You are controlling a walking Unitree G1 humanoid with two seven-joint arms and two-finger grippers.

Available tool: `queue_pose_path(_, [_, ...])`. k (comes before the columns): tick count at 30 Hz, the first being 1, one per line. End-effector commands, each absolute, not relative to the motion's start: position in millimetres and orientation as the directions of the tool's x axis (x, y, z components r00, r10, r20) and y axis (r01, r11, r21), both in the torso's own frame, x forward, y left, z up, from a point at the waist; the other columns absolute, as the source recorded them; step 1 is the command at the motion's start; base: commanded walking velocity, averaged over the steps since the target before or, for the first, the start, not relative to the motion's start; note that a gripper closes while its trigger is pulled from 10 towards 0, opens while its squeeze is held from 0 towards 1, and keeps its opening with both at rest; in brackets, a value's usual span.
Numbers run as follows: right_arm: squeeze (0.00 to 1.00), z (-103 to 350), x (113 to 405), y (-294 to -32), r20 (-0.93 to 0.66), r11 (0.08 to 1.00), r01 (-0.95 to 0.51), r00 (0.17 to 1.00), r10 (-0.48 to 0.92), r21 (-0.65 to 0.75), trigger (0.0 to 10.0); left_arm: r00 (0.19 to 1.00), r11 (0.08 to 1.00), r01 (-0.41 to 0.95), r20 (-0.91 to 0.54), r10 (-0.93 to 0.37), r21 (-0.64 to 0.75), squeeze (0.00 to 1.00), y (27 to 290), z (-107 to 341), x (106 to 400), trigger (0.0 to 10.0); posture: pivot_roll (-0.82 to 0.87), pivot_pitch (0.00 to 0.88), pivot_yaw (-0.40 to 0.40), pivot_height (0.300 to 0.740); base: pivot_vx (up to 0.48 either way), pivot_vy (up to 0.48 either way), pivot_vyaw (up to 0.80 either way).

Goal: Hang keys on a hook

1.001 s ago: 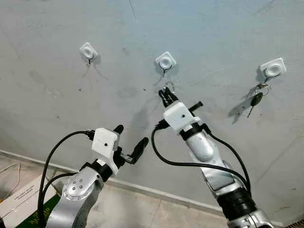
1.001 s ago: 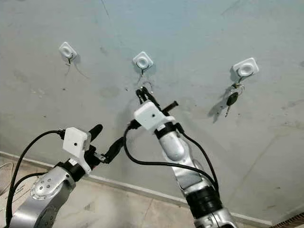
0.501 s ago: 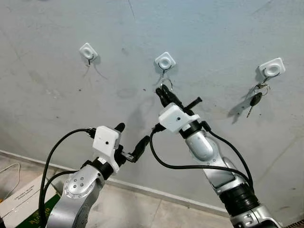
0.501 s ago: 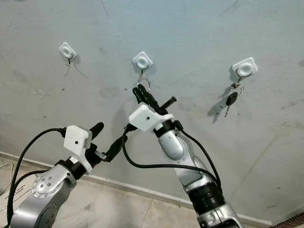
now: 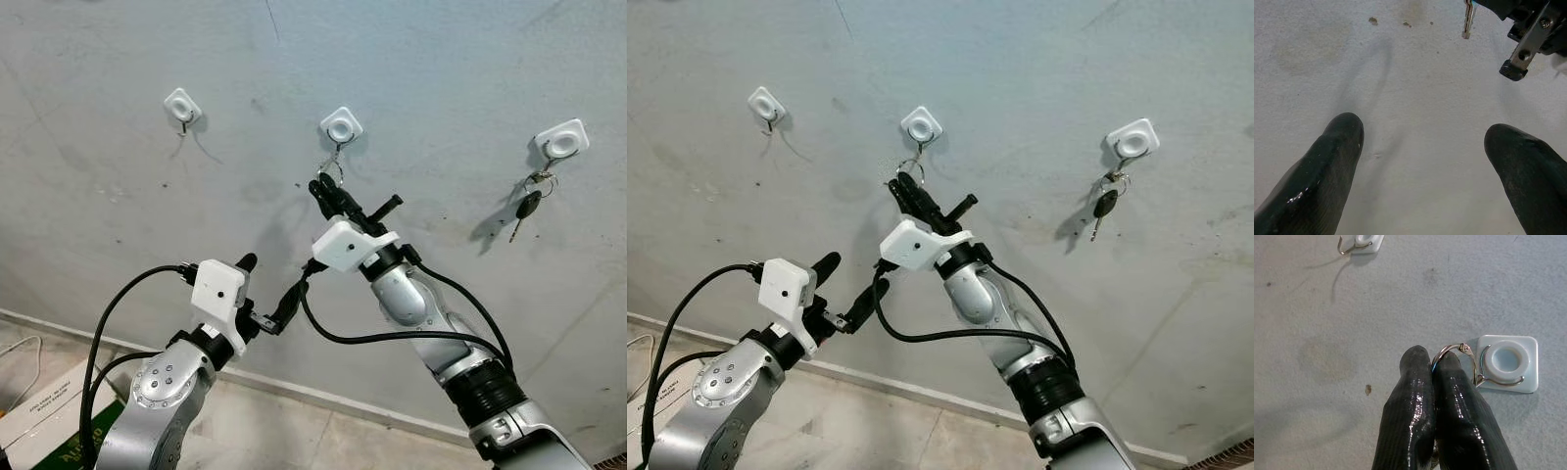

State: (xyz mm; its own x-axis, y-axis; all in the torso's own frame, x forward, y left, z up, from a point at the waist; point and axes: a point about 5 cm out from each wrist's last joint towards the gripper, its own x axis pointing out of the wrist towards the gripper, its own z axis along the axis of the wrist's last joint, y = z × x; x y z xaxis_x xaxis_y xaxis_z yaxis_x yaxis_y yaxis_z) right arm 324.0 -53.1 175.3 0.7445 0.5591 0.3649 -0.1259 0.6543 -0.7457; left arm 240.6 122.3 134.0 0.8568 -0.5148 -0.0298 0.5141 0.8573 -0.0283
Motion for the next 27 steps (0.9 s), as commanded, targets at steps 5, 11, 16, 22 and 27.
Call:
queue_pose_path(5, [0.00, 184, 331, -48, 0.395, 0.653, -0.094, 0.729, 0.559, -0.751, 10.0, 0.855, 0.856, 0.517, -0.035, -0.517, -0.011, 0.00, 122, 135, 241, 10.0, 0.12, 0.000, 0.046, 0.740, 0.000, 0.000, 0.00])
queue_pose_path(11, [0.00, 189, 337, -49, 0.423, 0.660, -0.048, 0.733, 0.533, -0.749, 10.0, 0.851, 0.851, 0.525, -0.022, -0.525, -0.005, 0.00, 121, 138, 241, 10.0, 0.12, 0.000, 0.046, 0.740, 0.000, 0.000, 0.00])
queue_pose_path(16, [0.00, 189, 339, -51, 0.425, 0.661, -0.039, 0.738, 0.525, -0.750, 10.0, 0.848, 0.848, 0.530, -0.013, -0.530, -0.002, 0.00, 119, 140, 242, 10.0, 0.12, 0.000, 0.043, 0.740, 0.000, 0.000, 0.00])
queue_pose_path(22, [0.00, 192, 343, -52, 0.434, 0.663, -0.022, 0.739, 0.514, -0.748, 10.0, 0.848, 0.849, 0.529, -0.014, -0.529, -0.002, 0.00, 119, 139, 242, 10.0, 0.12, 0.000, 0.043, 0.740, 0.000, 0.000, 0.00])
queue_pose_path(27, [0.00, 192, 345, -53, 0.434, 0.660, -0.017, 0.742, 0.512, -0.751, 10.0, 0.850, 0.850, 0.527, -0.017, -0.527, -0.002, 0.00, 119, 139, 242, 10.0, 0.12, 0.000, 0.043, 0.740, 0.000, 0.000, 0.00])
